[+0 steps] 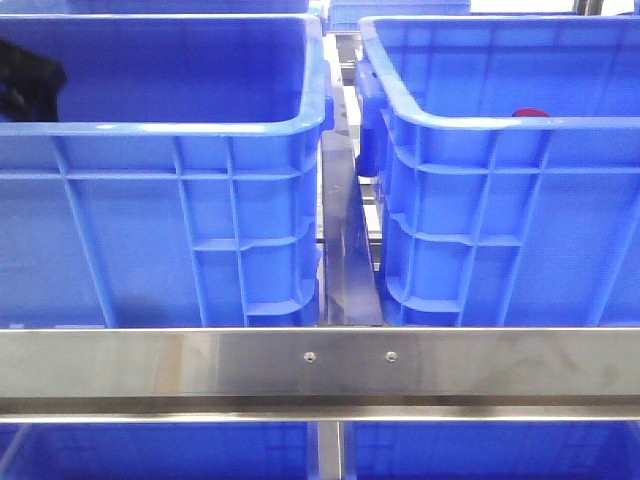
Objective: Pick red and yellow buttons and place in box
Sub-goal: 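Grasp a yellow-capped button with the left gripper and lift it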
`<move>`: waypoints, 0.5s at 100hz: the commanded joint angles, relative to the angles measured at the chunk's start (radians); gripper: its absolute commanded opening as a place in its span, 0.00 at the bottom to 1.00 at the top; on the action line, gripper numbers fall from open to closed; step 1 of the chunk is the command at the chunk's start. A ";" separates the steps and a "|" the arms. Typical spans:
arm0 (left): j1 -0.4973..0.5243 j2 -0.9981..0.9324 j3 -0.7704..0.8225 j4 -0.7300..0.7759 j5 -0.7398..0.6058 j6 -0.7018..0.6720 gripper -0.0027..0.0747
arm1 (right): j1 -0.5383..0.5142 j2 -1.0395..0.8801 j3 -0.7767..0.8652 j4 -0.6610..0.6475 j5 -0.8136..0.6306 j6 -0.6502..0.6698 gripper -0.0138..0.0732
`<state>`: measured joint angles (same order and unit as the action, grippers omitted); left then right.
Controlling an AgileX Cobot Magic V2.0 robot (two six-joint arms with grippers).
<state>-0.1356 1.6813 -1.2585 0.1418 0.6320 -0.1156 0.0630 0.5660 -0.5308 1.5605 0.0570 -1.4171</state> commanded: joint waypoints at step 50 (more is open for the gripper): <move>0.001 0.080 -0.034 0.020 -0.149 0.002 0.77 | -0.002 -0.002 -0.025 0.013 0.009 -0.010 0.08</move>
<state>-0.1356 1.7942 -1.2600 0.1573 0.5405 -0.1156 0.0630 0.5660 -0.5308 1.5605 0.0570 -1.4171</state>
